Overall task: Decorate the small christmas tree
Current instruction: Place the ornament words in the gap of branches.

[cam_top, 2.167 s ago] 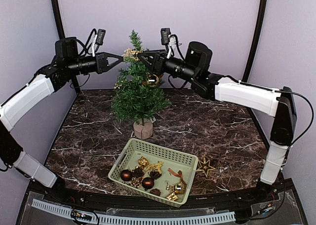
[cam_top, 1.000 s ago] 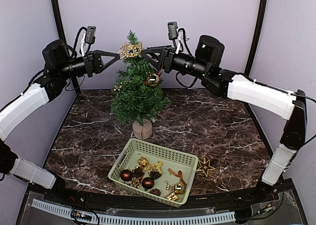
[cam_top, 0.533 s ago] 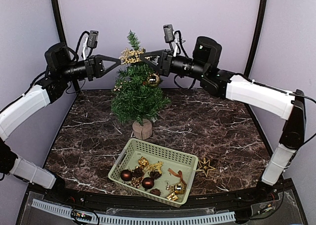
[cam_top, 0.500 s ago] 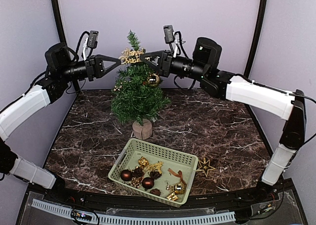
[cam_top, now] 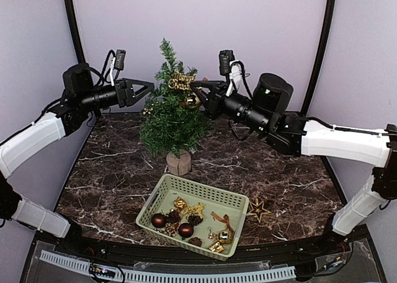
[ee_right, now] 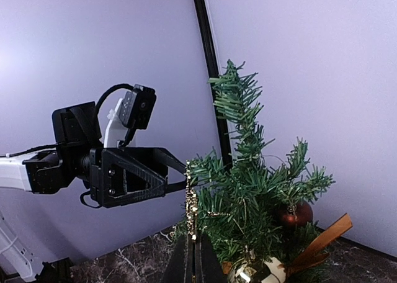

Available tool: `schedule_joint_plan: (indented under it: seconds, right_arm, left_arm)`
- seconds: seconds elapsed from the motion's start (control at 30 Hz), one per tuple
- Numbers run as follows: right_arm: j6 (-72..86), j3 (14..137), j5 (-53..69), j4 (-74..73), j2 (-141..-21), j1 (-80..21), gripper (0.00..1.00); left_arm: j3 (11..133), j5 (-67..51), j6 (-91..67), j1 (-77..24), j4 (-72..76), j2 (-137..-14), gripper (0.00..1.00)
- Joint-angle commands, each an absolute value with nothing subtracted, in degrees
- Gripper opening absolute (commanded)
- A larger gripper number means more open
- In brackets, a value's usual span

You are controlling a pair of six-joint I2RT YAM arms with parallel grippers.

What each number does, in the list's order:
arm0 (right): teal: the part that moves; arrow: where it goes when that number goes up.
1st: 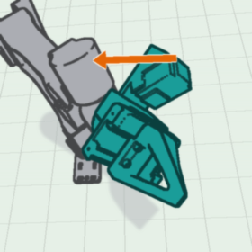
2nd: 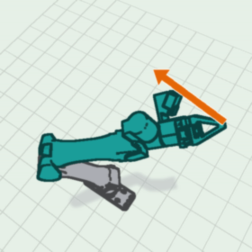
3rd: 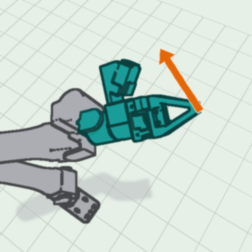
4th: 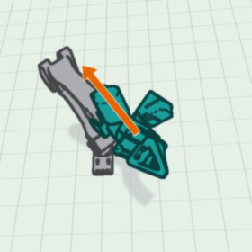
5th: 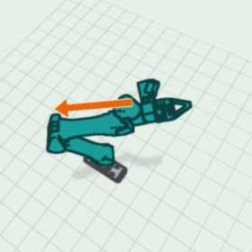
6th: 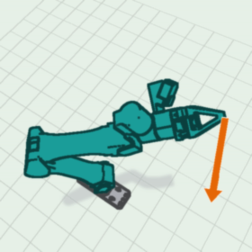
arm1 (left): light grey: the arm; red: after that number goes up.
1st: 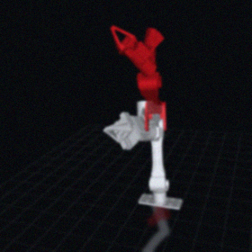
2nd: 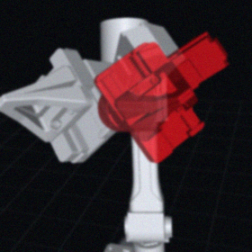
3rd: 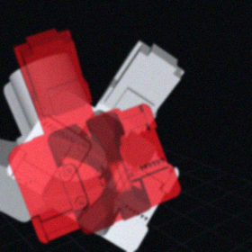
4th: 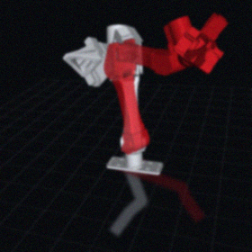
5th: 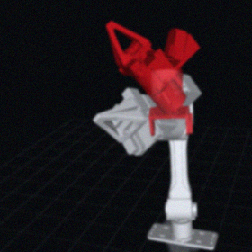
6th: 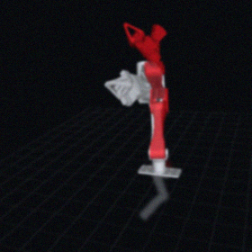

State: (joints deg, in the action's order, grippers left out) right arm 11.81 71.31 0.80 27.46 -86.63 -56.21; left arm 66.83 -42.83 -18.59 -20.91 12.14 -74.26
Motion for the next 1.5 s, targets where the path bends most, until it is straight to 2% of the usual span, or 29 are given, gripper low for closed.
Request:
schedule_joint_plan:
  seconds: [0.0, 0.3, 0.43, 1.1, 1.47]
  right_arm:
    - [7.01, 70.85, -6.32, 33.2, -85.18, -57.6, 0.0]
    - [5.18, 72.61, -7.2, 32.86, -86.78, -58.11, 0.0]
    - [5.73, 73.49, -5.17, 32.42, -87.51, -58.24, 0.0]
    - [6.71, 77.11, -5.3, 29.83, -92.14, -59.34, 0.0]
    - [5.49, 77.78, -8.37, 30.94, -93.95, -59.56, 0.0]
  left_arm:
    - [67.85, -38.79, -16.4, -23.01, 10.56, -73.67, 0.61]
    - [71.49, -33.52, -14.07, -25.75, 5.93, -76.32, 0.61]
    - [72.25, -32.61, -13.45, -26.37, 5.38, -77.38, 0.57]
    - [70.61, -35.14, -12.8, -26.98, 6.87, -78.18, 0.0]
    - [68.07, -35.74, -12.38, -26.98, 6.79, -76.82, 0.0]
